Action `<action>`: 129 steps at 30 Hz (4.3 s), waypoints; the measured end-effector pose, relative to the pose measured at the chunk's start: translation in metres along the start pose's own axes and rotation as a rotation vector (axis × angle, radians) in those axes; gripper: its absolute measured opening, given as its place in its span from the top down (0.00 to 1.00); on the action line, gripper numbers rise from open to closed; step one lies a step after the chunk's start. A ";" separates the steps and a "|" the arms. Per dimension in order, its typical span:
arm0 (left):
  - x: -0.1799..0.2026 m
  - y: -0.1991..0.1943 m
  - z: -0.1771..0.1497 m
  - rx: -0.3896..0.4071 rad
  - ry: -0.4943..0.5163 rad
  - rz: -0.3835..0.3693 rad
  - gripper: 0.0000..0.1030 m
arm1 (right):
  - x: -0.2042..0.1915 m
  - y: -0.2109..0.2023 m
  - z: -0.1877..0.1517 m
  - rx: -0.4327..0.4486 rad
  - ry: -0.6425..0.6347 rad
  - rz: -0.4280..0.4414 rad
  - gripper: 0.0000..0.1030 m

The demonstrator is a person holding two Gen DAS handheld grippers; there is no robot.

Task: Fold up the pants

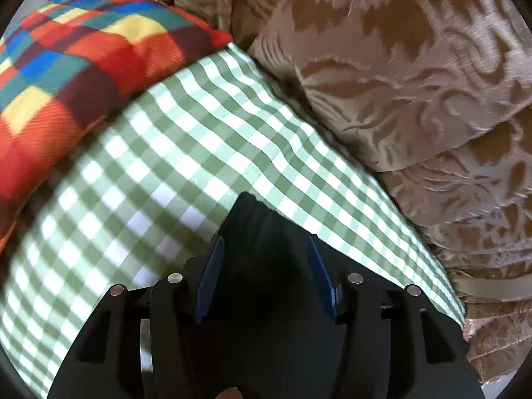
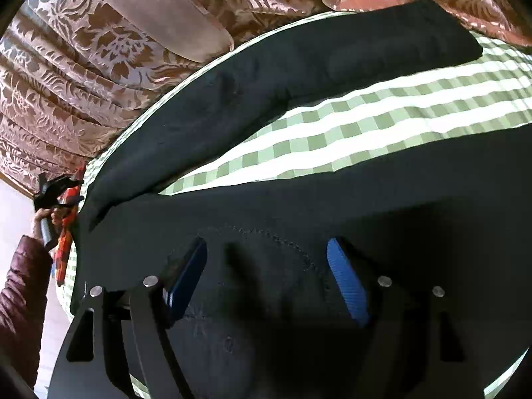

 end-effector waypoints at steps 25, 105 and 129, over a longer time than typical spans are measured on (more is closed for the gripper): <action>-0.031 -0.222 -0.215 0.410 0.476 -0.514 0.94 | -0.065 0.030 0.045 -0.024 -0.056 0.196 0.37; -0.125 -0.194 -0.190 0.313 -0.108 -0.434 0.95 | -0.082 -0.018 -0.002 -0.077 -0.112 0.425 0.95; -0.195 -0.119 -0.248 0.172 -0.116 -0.265 0.96 | -0.065 0.010 -0.067 -0.240 -0.174 0.295 0.95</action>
Point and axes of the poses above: each gripper's, at about its wrist camera, not at the fingertips, and y roughly the way its jaws point, x to its right, z to its top, the point moved 3 cm from there along y, roughly the way its jaws point, and after that the axes turned 10 degrees about z, right-handed, at the moved point
